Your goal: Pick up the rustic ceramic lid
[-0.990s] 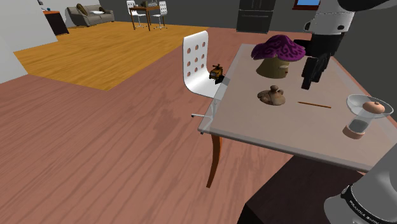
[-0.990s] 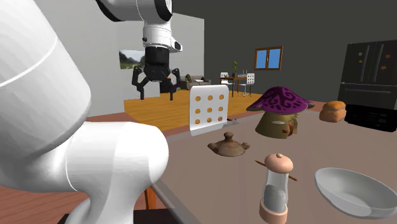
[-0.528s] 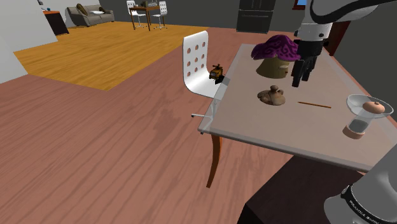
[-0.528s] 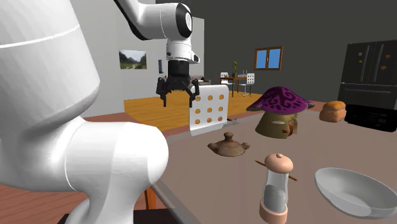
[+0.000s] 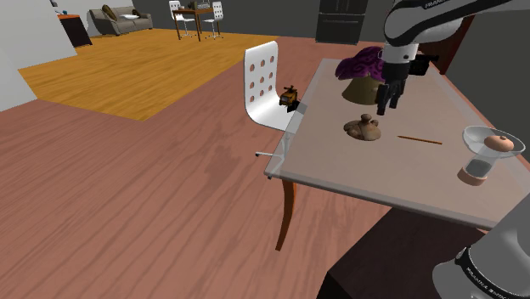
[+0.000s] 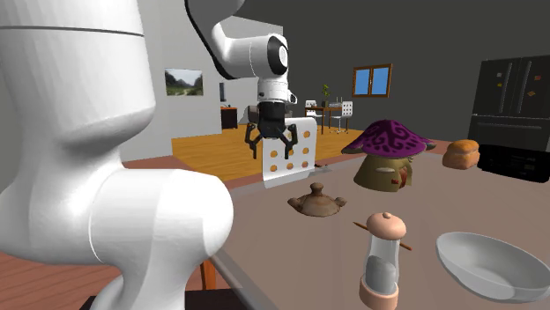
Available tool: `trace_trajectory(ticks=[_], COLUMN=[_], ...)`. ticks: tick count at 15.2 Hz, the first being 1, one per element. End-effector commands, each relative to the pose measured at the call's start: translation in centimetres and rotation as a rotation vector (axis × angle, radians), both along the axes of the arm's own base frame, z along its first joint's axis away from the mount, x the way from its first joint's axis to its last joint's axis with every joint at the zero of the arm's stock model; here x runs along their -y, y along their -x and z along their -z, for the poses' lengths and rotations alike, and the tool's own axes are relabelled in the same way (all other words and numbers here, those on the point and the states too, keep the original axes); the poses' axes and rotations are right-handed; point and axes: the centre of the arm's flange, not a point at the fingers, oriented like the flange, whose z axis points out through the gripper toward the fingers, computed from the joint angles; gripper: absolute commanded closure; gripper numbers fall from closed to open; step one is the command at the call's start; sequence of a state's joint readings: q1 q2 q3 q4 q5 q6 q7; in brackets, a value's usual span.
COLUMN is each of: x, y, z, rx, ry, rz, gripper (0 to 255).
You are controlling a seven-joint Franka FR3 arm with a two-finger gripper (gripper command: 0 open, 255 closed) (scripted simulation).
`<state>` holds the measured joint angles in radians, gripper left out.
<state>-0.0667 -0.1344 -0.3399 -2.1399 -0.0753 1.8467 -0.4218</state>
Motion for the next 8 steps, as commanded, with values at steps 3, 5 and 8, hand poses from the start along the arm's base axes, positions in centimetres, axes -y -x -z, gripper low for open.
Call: trace_trajectory(ticks=[3,5,8], x=[3.8,5.6,8.3], y=[-3.4,-5.0,-7.4], z=[2.3,3.5,5.2], rx=[-0.010,-0.015,-0.023], ry=[0.003,0.003,0.004], rz=[0.003,0.004,0.007], gripper=[0,0,0])
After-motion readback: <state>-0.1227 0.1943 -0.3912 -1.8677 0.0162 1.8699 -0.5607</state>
